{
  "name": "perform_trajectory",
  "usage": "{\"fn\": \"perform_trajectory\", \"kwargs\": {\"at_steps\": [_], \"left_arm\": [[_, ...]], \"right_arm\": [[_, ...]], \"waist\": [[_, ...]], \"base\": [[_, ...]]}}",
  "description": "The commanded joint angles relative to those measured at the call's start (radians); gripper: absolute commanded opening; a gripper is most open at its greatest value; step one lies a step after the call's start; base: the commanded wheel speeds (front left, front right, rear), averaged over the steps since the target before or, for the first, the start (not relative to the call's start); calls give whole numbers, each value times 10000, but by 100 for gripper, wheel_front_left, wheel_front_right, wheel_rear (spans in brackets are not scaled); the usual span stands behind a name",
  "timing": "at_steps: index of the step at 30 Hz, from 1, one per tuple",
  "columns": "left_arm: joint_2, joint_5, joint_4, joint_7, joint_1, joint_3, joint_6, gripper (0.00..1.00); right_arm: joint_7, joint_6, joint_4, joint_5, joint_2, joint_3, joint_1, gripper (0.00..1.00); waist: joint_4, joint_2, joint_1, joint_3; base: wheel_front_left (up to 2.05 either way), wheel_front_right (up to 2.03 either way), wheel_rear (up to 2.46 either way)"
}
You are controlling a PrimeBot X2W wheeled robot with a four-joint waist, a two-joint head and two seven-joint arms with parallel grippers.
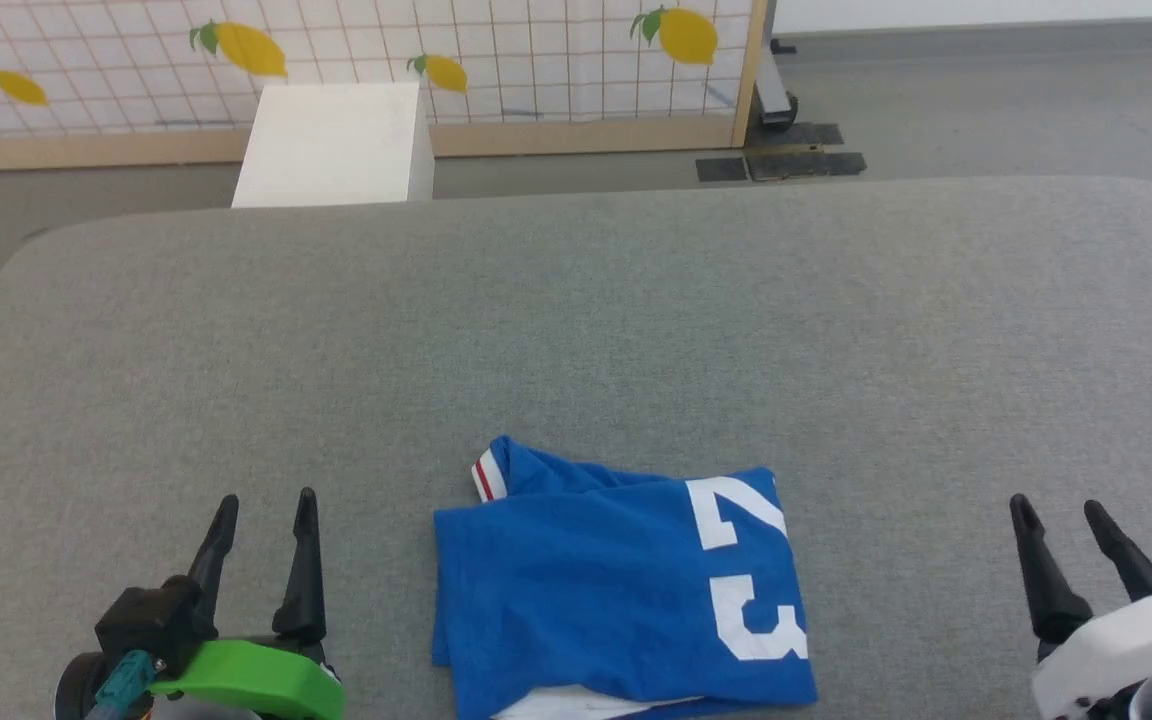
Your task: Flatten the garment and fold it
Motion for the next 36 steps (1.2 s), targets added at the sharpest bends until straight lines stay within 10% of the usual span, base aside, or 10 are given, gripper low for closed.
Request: {"fn": "perform_trajectory", "kwargs": {"at_steps": [1,16,31,32,33,36], "left_arm": [[-91,93,9,-49,-136,102,-102,100],[-1018,724,-264,-49,-977,443,-824,100],[-1351,1060,-252,-49,-1253,731,-1106,100],[-1361,1078,-238,-49,-1272,740,-1119,100],[-1369,1093,-229,-49,-1282,749,-1129,100],[-1391,1134,-199,-49,-1278,796,-1156,100]], "right_arm": [[328,-13,-49,373,-211,-44,-251,100],[6122,-13,1835,4379,-1382,321,-1491,100],[6942,-13,3065,6674,-177,1682,-2429,100],[6837,-13,3201,6707,-210,1795,-2513,38],[6727,-13,3281,6758,-234,1881,-2574,7],[6326,-13,3426,6810,-440,2276,-2750,0]], "waist": [[163,120,0,189],[1628,120,0,932],[1929,120,0,1192],[1928,120,0,1179],[1924,120,0,1170],[1876,120,0,1098]], "base": [[0,0,0],[0,0,0],[0,0,0],[0,0,0],[0,0,0],[0,0,0]]}}
